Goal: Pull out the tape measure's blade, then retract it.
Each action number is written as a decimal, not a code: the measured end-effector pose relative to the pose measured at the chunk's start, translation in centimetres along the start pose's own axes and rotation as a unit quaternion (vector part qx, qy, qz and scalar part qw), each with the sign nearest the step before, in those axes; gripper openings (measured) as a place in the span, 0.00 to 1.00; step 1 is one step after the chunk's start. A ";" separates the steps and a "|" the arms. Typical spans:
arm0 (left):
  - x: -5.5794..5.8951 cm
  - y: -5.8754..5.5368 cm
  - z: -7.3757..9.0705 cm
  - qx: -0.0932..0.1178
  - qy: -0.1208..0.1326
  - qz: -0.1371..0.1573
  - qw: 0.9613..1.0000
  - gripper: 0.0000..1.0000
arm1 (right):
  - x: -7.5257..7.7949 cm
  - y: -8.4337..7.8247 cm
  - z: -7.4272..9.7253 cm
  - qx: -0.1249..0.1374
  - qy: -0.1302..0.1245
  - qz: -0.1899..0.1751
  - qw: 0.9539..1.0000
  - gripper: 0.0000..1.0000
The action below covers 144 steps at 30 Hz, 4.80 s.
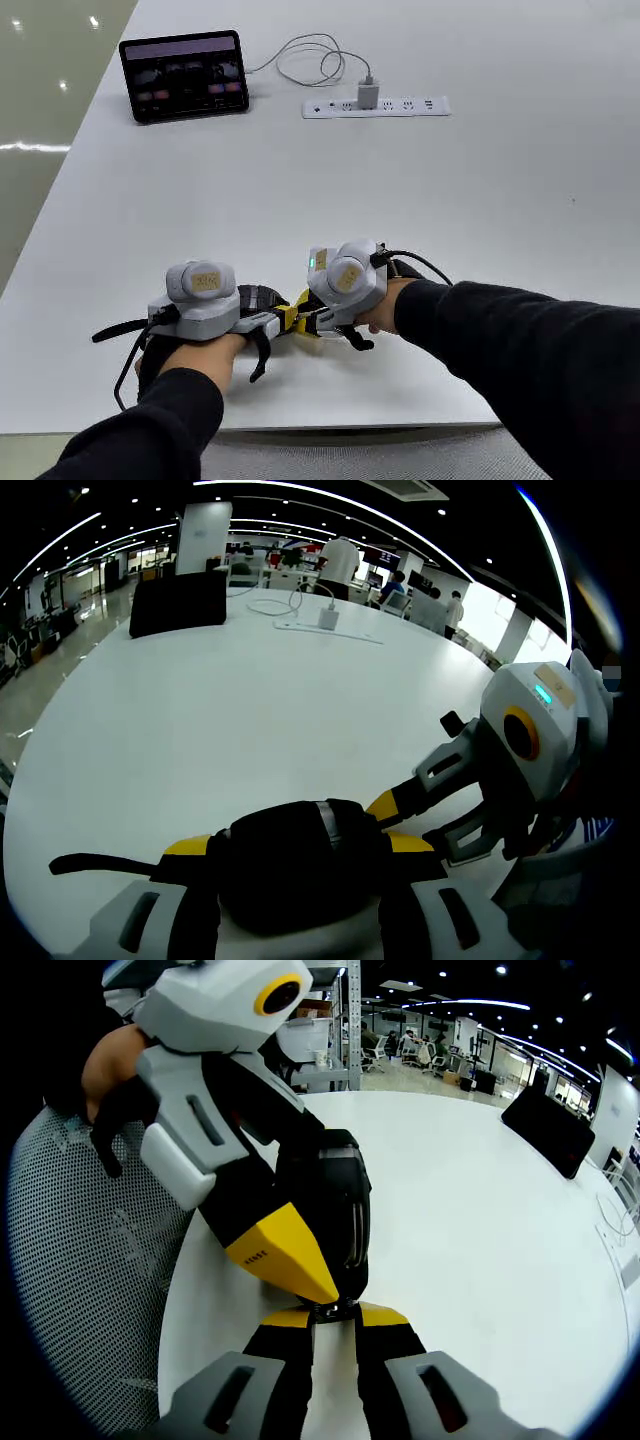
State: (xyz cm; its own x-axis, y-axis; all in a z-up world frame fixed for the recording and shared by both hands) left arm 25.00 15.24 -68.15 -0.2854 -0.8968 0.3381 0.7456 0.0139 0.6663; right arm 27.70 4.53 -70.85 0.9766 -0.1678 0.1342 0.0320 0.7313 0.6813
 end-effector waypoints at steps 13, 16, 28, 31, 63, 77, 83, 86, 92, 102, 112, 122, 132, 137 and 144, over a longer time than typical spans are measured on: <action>-0.2 0.0 -0.1 -0.005 -0.016 0.016 1.000 0.63 | -0.1 -0.1 0.3 -0.008 -0.003 -0.022 1.000 0.12; -0.4 -0.1 -0.1 -0.009 -0.029 0.035 0.999 0.65 | -0.1 -0.2 0.8 -0.004 -0.005 -0.021 1.000 0.12; -1.1 0.8 0.5 0.006 -0.042 0.010 0.999 1.00 | 0.5 -0.8 3.5 0.008 -0.027 -0.038 0.999 0.18; -1.3 0.9 0.6 0.006 -0.048 0.005 0.999 1.00 | 0.8 -1.1 4.2 0.009 -0.035 -0.044 0.998 0.20; 0.3 1.9 3.2 -0.016 -0.186 -0.137 0.973 1.00 | 1.6 -2.9 11.5 0.038 -0.093 -0.106 0.989 0.43; -0.5 2.3 6.7 0.008 -0.194 -0.182 0.964 1.00 | 1.7 -8.3 17.7 0.032 -0.161 -0.177 0.970 0.49; -1.7 1.8 7.7 0.013 -0.188 -0.180 0.966 1.00 | 1.1 -10.1 20.0 0.029 -0.180 -0.190 0.965 0.53; -2.4 1.2 8.2 0.005 -0.180 -0.179 0.967 1.00 | 0.9 -11.0 21.1 0.027 -0.191 -0.196 0.961 0.54; -3.2 0.6 9.4 0.008 -0.170 -0.183 0.968 1.00 | 0.5 -12.6 23.2 0.019 -0.209 -0.207 0.956 0.56; -4.0 0.5 10.7 0.008 -0.161 -0.181 0.970 1.00 | -0.7 -14.3 25.4 0.011 -0.228 -0.232 0.945 0.64; -3.9 0.3 11.2 0.008 -0.175 -0.167 0.970 1.00 | -1.1 -15.0 26.4 0.017 -0.221 -0.250 0.943 0.90; -3.7 0.2 11.3 0.002 -0.176 -0.168 0.970 1.00 | -1.3 -15.4 26.9 0.021 -0.208 -0.262 0.942 1.00; -4.1 -0.1 11.5 0.000 -0.167 -0.154 0.974 1.00 | -1.1 -15.8 26.7 0.014 -0.209 -0.261 0.942 1.00; -3.9 -0.4 11.6 -0.009 -0.168 -0.158 0.973 1.00 | -1.0 -16.1 26.7 0.008 -0.211 -0.260 0.942 1.00; -4.0 -0.4 11.6 -0.006 -0.170 -0.152 0.974 1.00 | -0.7 -16.1 26.6 0.010 -0.219 -0.265 0.939 1.00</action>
State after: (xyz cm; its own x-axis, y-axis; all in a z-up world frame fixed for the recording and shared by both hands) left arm 18.87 23.96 -62.12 -0.6753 -0.6603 0.3286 0.6021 -0.2363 0.7626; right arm 20.87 -24.76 -62.76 0.6433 -0.7637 0.0539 0.4801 0.4572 0.7487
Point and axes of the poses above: the centre of the closed fingertips' face, and the gripper's own axes: z roughly backward along the fingers, x roughly to its right, y roughly out of its top, the point moved 7 cm from there along z, roughly backward along the fingers, and after that the axes turned 12 degrees about -y, right-handed, at the moved point
